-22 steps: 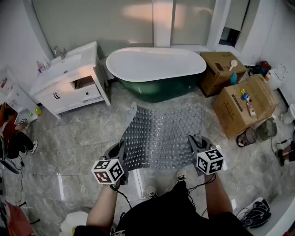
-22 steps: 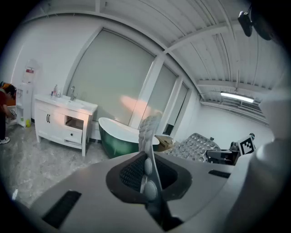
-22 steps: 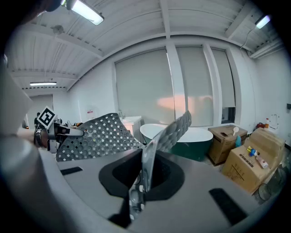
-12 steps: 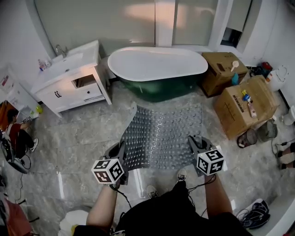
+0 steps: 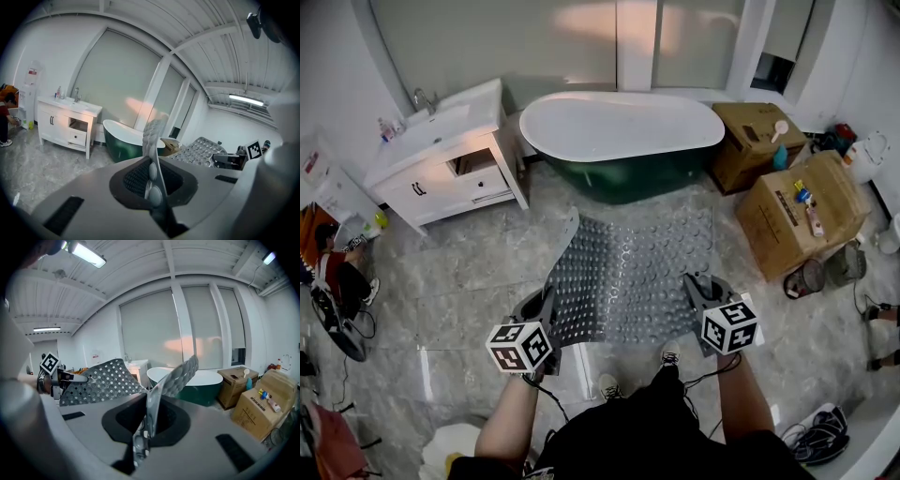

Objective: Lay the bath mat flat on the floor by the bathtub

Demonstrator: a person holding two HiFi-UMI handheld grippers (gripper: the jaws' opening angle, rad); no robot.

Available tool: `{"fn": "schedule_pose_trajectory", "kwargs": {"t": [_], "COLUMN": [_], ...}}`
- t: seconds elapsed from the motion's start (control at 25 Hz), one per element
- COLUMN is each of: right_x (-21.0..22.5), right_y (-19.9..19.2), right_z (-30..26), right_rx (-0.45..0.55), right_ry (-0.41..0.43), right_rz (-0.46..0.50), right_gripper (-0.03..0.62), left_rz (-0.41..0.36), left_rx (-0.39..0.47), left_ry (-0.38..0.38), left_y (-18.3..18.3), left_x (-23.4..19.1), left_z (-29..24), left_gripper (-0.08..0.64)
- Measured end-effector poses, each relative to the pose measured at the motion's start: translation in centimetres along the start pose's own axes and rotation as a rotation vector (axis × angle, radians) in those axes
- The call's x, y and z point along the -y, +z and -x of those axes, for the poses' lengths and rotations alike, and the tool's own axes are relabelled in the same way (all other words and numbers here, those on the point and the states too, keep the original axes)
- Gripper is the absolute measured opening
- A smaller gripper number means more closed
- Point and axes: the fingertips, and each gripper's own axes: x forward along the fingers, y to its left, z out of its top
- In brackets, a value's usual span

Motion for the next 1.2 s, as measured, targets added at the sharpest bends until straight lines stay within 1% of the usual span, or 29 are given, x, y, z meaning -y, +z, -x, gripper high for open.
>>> {"fn": "schedule_pose_trajectory", "kwargs": {"t": [0.2,0.56,0.88,1.2], "right_x": [1.2,4.8,9.5,14.5], "right_y": [-0.3,0.2,0.9,1.9], "right_z": [0.2,-0.4,-1.4,-2.9], "right_rx": [-0.005,-0.018,-0.029,-0.037], "right_ry": [0.006,0.023,0.054,0.109], "right_rz": [-0.004,-0.007,-0.004,0.016], "right_gripper": [0.034,0.032,0.032,0.032], "left_rz": [0.003,0.015,0.033,0.058], "left_rx": [-0.004,-0.013,-0.006,0.024], "left_ry": [0.006,0.024,0.06,0.108], "left_y": [-0.3,-0.2,0.1,0.4], "left_x": [0.9,3.1,5.5,8.5], "left_z": [-0.7,-3.2,-6.7,-10.3], "left_gripper": [0.031,0.031,0.031,0.031]}}
